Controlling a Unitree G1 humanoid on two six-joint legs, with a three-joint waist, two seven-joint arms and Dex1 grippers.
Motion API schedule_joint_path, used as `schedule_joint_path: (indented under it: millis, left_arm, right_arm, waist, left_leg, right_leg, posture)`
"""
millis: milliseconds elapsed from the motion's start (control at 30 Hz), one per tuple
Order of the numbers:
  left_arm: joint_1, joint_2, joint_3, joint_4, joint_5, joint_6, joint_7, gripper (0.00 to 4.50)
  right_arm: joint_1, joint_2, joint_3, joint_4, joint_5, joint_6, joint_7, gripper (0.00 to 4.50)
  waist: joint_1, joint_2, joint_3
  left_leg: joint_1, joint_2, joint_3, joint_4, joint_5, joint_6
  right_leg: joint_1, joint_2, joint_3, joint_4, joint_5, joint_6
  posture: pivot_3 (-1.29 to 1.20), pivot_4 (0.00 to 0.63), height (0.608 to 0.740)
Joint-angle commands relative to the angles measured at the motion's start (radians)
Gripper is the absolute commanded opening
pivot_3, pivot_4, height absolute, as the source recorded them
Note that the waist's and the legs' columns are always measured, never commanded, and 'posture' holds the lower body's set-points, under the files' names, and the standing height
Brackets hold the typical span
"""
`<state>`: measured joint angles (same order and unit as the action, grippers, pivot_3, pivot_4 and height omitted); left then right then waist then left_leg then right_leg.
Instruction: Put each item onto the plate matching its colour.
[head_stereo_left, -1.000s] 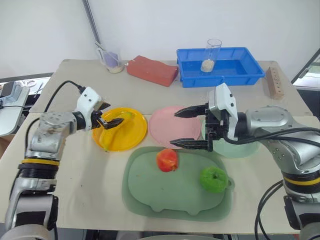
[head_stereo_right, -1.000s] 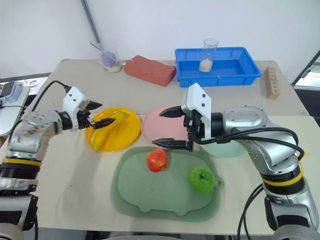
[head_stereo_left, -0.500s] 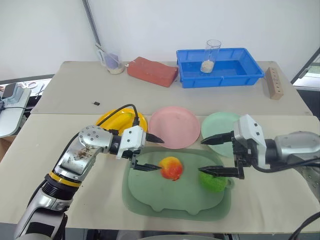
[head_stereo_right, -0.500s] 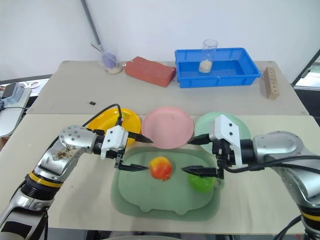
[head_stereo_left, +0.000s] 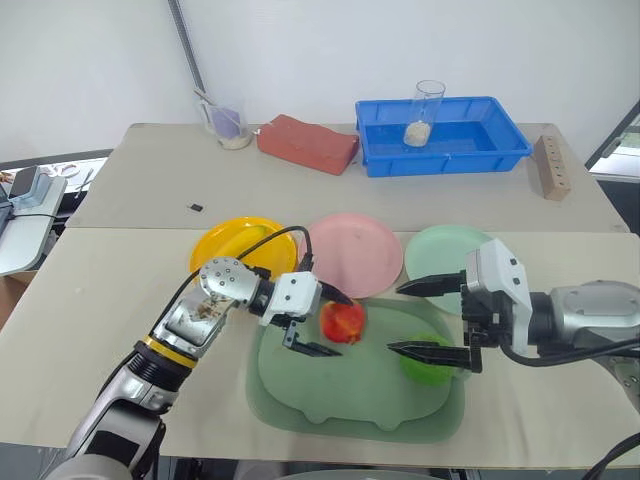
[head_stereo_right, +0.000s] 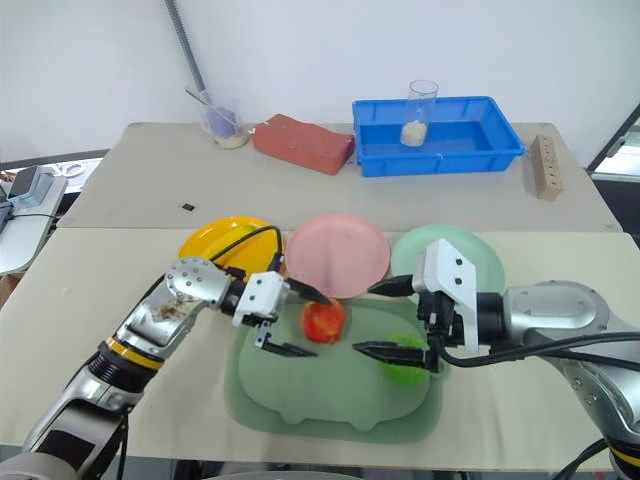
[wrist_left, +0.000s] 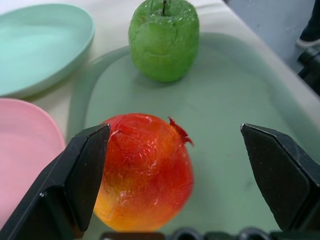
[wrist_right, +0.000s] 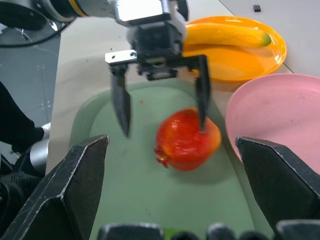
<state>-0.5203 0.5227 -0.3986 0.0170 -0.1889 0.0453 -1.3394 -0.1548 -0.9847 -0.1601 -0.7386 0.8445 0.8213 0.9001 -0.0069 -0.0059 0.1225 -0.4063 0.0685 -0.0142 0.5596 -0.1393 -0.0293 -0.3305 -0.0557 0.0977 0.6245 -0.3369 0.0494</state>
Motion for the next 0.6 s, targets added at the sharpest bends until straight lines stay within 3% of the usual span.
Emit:
schedule_joint_path:
  millis: [33, 467, 600]
  left_arm:
    - [-0.02, -0.017, -0.007, 0.04, 0.038, -0.058, 0.015, 4.44]
    - [-0.019, -0.027, -0.011, 0.198, 0.155, -0.349, 0.079, 4.44]
    - [-0.022, -0.033, -0.003, 0.223, 0.159, -0.377, 0.092, 3.21]
  right_arm:
    - [-0.013, -0.006, -0.029, -0.022, 0.027, 0.006, -0.02, 4.5]
    - [-0.057, 0.009, 0.002, -0.001, 0.039, 0.009, -0.035, 4.5]
    - [-0.079, 0.013, 0.01, 0.012, 0.046, 0.015, -0.043, 4.5]
  waist:
    - [-0.001, 0.0, 0.0]
    - [-0.003, 0.0, 0.0]
    - [-0.004, 0.001, 0.0]
  left_leg:
    - [0.0, 0.0, 0.0, 0.0, 0.0, 0.0]
    - [0.001, 0.0, 0.0, 0.0, 0.0, 0.0]
    - [0.001, 0.0, 0.0, 0.0, 0.0, 0.0]
  right_leg:
    - [0.0, 0.0, 0.0, 0.0, 0.0, 0.0]
    - [0.001, 0.0, 0.0, 0.0, 0.0, 0.0]
    - [0.001, 0.0, 0.0, 0.0, 0.0, 0.0]
  posture:
    - [0.0, 0.15, 0.74]
    - [0.0, 0.15, 0.74]
    - [0.0, 0.15, 0.74]
